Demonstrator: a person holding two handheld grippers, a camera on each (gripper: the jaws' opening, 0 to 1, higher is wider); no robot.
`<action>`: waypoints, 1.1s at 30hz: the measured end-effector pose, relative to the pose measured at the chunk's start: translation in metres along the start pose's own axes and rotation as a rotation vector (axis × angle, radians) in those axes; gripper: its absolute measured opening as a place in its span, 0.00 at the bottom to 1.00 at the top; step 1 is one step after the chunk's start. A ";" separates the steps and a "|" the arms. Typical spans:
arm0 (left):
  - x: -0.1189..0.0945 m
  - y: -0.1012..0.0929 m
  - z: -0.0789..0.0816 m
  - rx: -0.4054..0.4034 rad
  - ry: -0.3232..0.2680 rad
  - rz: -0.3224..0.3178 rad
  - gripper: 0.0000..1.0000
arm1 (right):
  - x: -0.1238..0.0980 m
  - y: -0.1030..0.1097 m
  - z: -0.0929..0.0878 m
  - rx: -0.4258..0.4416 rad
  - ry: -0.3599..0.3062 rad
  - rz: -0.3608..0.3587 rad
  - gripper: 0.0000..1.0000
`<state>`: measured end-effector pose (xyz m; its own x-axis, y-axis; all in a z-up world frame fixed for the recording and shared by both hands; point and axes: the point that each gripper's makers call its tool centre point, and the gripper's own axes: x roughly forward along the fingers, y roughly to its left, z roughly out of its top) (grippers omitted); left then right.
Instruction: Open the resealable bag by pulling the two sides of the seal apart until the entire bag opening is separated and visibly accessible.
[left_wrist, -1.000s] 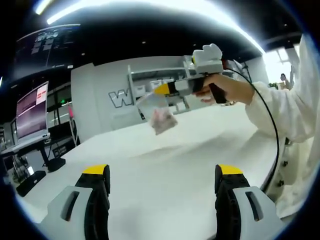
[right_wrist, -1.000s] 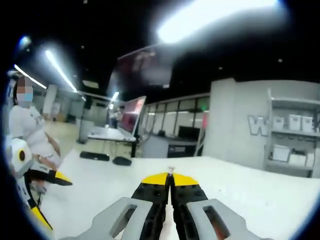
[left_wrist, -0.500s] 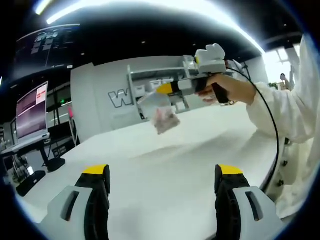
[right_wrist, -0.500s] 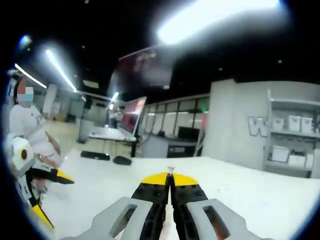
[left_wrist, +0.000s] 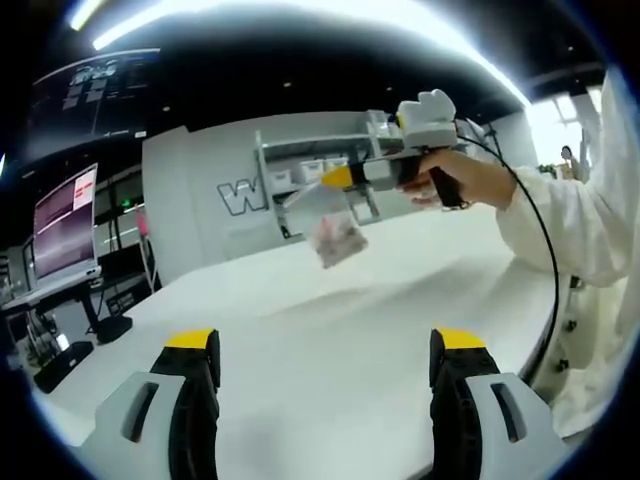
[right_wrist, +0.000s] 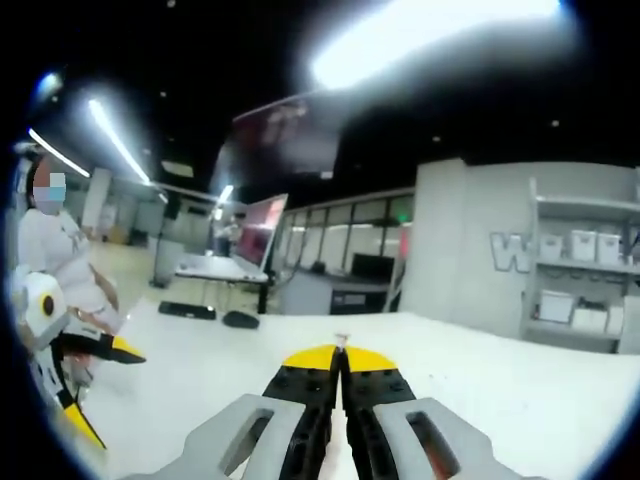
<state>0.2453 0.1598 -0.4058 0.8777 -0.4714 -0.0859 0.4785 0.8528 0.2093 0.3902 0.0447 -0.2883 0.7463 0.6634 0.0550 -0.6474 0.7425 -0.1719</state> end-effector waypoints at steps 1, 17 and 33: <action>0.000 0.000 0.000 0.001 0.001 0.000 0.85 | 0.000 0.000 -0.001 0.000 0.001 -0.001 0.00; 0.001 -0.001 0.001 0.003 0.000 -0.001 0.85 | -0.013 -0.008 -0.001 0.007 -0.005 -0.016 0.00; 0.000 0.002 0.002 0.007 -0.002 0.006 0.85 | -0.029 -0.011 0.000 -0.002 -0.008 -0.030 0.00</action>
<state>0.2463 0.1610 -0.4035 0.8804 -0.4669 -0.0829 0.4732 0.8539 0.2167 0.3759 0.0176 -0.2883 0.7640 0.6415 0.0683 -0.6244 0.7619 -0.1719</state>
